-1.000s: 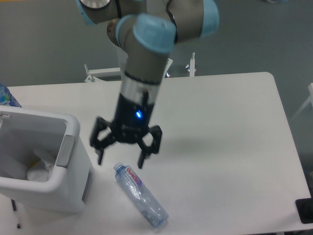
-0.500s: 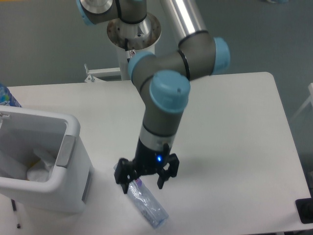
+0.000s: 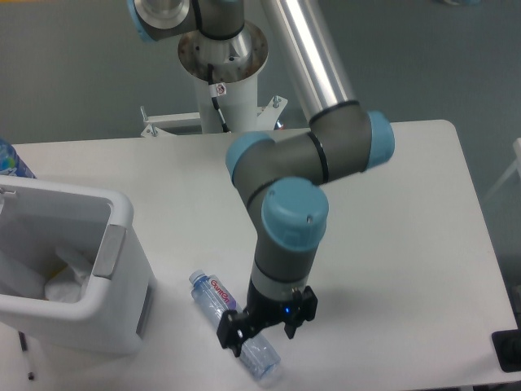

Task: Place the trash in the trash can
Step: 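Lower the gripper and close it around the water bottle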

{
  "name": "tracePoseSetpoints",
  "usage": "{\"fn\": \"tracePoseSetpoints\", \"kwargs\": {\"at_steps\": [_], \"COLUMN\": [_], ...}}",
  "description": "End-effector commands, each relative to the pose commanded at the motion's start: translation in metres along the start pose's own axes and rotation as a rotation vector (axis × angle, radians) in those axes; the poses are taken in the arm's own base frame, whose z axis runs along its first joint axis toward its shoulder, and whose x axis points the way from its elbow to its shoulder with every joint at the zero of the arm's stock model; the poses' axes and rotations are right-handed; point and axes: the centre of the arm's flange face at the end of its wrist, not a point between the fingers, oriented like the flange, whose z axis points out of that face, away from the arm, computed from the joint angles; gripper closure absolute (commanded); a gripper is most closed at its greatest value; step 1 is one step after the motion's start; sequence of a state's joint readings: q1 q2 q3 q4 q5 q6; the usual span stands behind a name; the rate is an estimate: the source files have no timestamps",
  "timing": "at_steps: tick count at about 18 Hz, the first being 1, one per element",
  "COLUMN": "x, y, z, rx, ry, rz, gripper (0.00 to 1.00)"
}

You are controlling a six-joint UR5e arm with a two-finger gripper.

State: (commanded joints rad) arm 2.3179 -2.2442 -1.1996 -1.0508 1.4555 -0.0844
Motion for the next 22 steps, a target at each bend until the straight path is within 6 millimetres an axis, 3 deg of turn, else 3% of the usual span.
{"fn": "tracePoseSetpoints", "kwargs": {"at_steps": [4,8,22], "x": [0.01,0.019,0.045], "y": [-0.005,0.004,0.025], "z": [0.028,0.05,0.099], "rx": [-0.009,-0.035,-0.079], "ry": [-0.092,-0.144,-0.291], "rz": [0.012,0.029,0.09], "gripper": [0.0,0.0,0.0]}}
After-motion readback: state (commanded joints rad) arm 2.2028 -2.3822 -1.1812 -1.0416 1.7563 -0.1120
